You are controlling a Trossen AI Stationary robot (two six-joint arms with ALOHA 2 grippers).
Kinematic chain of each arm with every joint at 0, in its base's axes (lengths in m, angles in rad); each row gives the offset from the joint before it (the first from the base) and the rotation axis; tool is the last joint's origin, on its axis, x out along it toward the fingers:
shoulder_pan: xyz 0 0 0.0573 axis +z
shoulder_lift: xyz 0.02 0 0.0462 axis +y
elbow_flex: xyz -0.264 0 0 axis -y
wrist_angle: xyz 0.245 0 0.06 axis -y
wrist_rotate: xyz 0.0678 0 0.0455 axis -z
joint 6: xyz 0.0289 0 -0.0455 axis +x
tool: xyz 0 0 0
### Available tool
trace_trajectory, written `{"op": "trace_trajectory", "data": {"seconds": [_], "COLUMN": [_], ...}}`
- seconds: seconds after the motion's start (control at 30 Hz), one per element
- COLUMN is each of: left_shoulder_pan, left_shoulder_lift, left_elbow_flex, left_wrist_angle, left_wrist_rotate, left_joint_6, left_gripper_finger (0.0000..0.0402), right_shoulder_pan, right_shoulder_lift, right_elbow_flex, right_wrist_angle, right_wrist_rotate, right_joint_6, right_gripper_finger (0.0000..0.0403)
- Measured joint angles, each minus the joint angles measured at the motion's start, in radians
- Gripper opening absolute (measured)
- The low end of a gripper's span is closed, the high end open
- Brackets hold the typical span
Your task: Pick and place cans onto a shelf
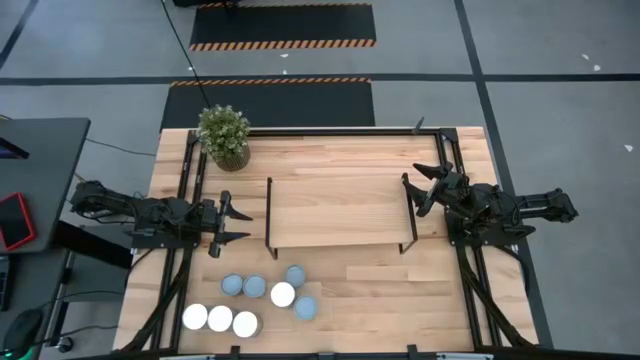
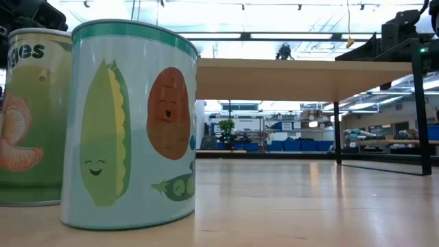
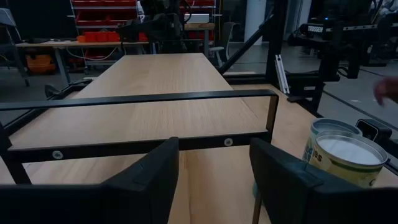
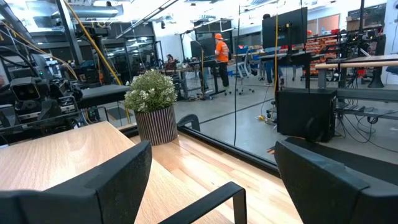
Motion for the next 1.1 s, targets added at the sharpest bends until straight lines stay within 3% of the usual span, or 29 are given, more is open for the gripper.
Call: {"op": "trace_trajectory", "data": {"seconds": [0.13, 0.33, 0.5, 0.87, 1.1], "left_shoulder_pan": [0.000, 0.000, 0.000, 0.000, 0.000], "left_shoulder_lift": [0.000, -0.001, -0.001, 0.000, 0.000], "left_elbow_flex": [0.000, 0.000, 0.000, 0.000, 0.000], "left_wrist_angle": [0.016, 0.248, 0.366, 0.385, 0.396], "left_wrist_rotate": [-0.005, -0.106, -0.109, -0.117, -0.116], "left_joint_6": [0.000, -0.186, -0.179, -0.109, -0.187], "left_gripper_finger": [0.0204, 0.0203, 0.0203, 0.0204, 0.0204], "right_shoulder_pan": [0.000, 0.000, 0.000, -0.002, -0.002], "right_shoulder_lift": [0.000, 0.000, 0.000, 0.000, 0.000], "right_elbow_flex": [0.000, 0.000, 0.000, 0.000, 0.000], "right_wrist_angle": [0.000, 0.001, 0.029, 0.154, 0.167], "right_wrist_rotate": [0.000, 0.000, 0.000, 0.006, -0.005], "right_joint_6": [0.000, 0.000, 0.002, -0.059, -0.013], "right_gripper_finger": [0.0347, 0.0347, 0.0347, 0.0347, 0.0347]}}
